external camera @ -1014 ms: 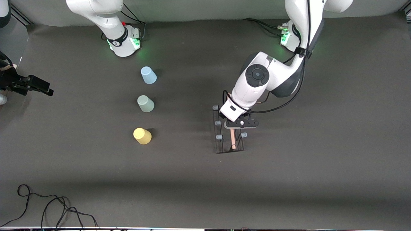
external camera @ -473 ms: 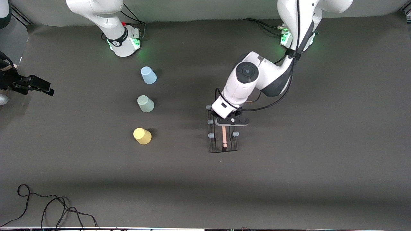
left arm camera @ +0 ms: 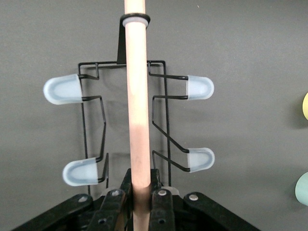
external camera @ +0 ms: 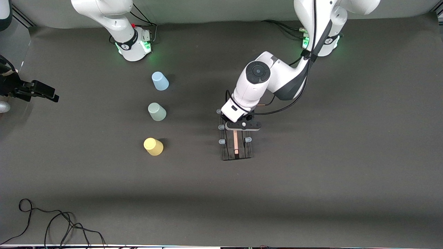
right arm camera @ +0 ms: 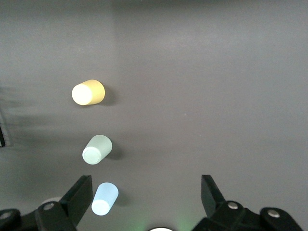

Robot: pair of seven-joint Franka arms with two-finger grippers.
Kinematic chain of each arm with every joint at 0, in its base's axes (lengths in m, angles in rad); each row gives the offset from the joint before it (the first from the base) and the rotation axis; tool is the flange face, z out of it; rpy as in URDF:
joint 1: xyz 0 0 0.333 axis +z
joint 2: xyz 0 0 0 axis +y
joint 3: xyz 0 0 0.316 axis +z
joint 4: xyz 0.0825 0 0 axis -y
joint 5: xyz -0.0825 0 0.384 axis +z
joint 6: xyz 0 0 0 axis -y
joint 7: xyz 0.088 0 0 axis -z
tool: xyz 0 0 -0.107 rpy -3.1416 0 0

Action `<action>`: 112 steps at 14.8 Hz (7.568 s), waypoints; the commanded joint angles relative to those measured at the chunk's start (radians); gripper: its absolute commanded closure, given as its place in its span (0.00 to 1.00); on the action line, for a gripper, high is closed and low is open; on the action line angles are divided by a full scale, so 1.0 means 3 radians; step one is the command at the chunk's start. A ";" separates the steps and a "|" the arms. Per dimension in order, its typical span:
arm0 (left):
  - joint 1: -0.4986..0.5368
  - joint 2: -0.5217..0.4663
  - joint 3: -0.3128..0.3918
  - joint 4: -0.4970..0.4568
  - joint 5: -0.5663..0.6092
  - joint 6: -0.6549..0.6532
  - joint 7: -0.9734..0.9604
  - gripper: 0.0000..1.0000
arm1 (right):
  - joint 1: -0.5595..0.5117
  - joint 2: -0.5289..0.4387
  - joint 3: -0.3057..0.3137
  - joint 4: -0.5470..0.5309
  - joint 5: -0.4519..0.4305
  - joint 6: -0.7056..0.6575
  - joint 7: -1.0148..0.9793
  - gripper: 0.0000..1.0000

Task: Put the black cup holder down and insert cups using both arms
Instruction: 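Lower the rack, open the left gripper while the right gripper reaches out, then grasp the pale green cup with the right gripper while the left withdraws, then carry the pale green cup with the right gripper to the rack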

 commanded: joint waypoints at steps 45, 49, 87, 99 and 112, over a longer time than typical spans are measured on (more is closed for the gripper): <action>0.2373 -0.1568 0.0075 0.0001 0.0530 -0.2035 0.3067 0.00 | 0.1270 0.0328 0.0044 -0.2679 0.0247 0.3070 0.2020 0.06; 0.2393 -0.1762 0.0141 0.0002 0.0535 -0.2231 0.3067 0.00 | 0.1321 0.0600 0.0049 -0.2695 0.0292 0.3342 0.2025 0.06; 0.2419 -0.1297 0.0126 0.0789 0.0422 -0.2645 0.2750 0.00 | 0.1587 0.0344 0.0059 -0.1550 0.0840 0.1844 0.2392 0.74; 0.2317 -0.1267 0.0126 0.0758 0.0417 -0.2635 0.2633 0.00 | 0.2467 0.1464 0.0049 -0.0072 0.0830 0.1890 0.3978 0.76; 0.2307 -0.1267 0.0126 0.0728 0.0417 -0.2625 0.2632 0.00 | 0.2687 0.1822 0.0028 0.0031 0.0748 0.2258 0.4198 0.33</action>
